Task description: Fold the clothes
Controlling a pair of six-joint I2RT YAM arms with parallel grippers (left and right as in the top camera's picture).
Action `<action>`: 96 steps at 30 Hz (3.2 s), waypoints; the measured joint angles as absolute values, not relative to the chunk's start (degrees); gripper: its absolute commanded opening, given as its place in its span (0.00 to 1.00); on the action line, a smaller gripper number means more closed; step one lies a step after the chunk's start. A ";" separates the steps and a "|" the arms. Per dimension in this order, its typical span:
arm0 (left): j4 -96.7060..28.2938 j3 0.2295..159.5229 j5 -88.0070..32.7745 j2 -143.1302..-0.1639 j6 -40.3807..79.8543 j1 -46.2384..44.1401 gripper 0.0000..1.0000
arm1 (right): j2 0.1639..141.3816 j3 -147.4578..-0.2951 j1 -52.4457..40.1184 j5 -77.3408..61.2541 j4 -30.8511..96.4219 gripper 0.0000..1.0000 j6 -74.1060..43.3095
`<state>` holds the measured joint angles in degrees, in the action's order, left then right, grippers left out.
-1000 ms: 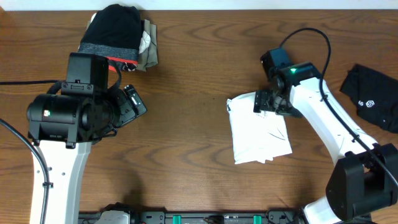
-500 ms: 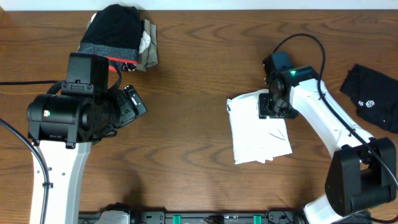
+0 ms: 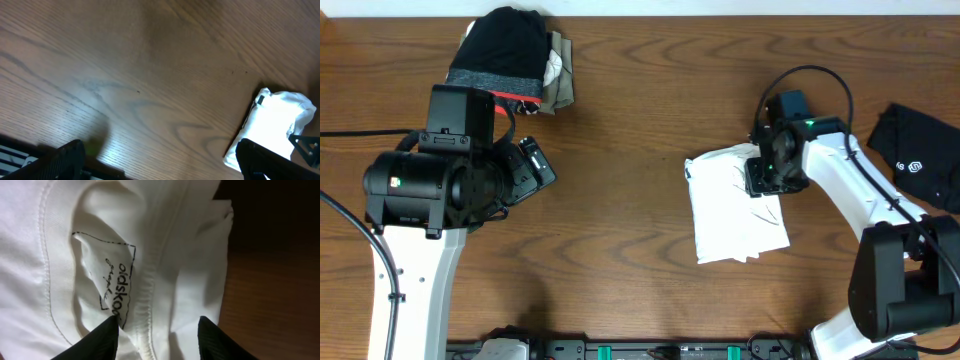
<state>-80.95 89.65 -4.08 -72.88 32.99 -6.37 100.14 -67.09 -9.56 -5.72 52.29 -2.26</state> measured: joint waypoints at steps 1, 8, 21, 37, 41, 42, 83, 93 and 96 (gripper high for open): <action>-80.97 89.65 -4.08 -72.88 32.99 -6.37 0.98 | 100.14 -67.02 -9.26 -6.37 52.18 0.48 -1.65; -80.95 89.65 -4.08 -72.88 32.99 -6.37 0.98 | 100.14 -65.56 -9.06 -10.90 50.02 0.43 1.15; -80.97 89.65 -4.08 -72.88 32.73 -6.37 0.98 | 100.14 -59.46 -7.99 -13.28 45.52 0.29 2.55; -80.82 89.62 -4.08 -72.88 32.73 -6.37 0.98 | 100.14 -64.55 -6.00 -9.89 48.21 0.01 1.74; -80.82 89.65 -4.08 -72.88 32.73 -6.37 0.98 | 100.14 -64.55 -6.00 -6.55 48.58 0.03 0.12; -80.82 89.65 -4.08 -72.88 32.73 -6.37 0.98 | 100.14 -64.55 -6.00 -5.13 48.71 0.05 -0.62; -80.03 89.62 -4.05 -72.88 31.46 -6.37 0.98 | 100.14 -76.71 -6.35 8.88 63.40 0.43 -22.35; -79.02 88.73 -4.08 -72.88 31.24 -6.37 0.98 | 100.14 -72.86 -6.35 -8.27 56.12 0.01 -14.04; -77.78 86.83 -4.08 -72.88 31.24 -6.37 0.98 | 100.14 -70.04 -6.33 -9.52 53.49 0.01 -13.58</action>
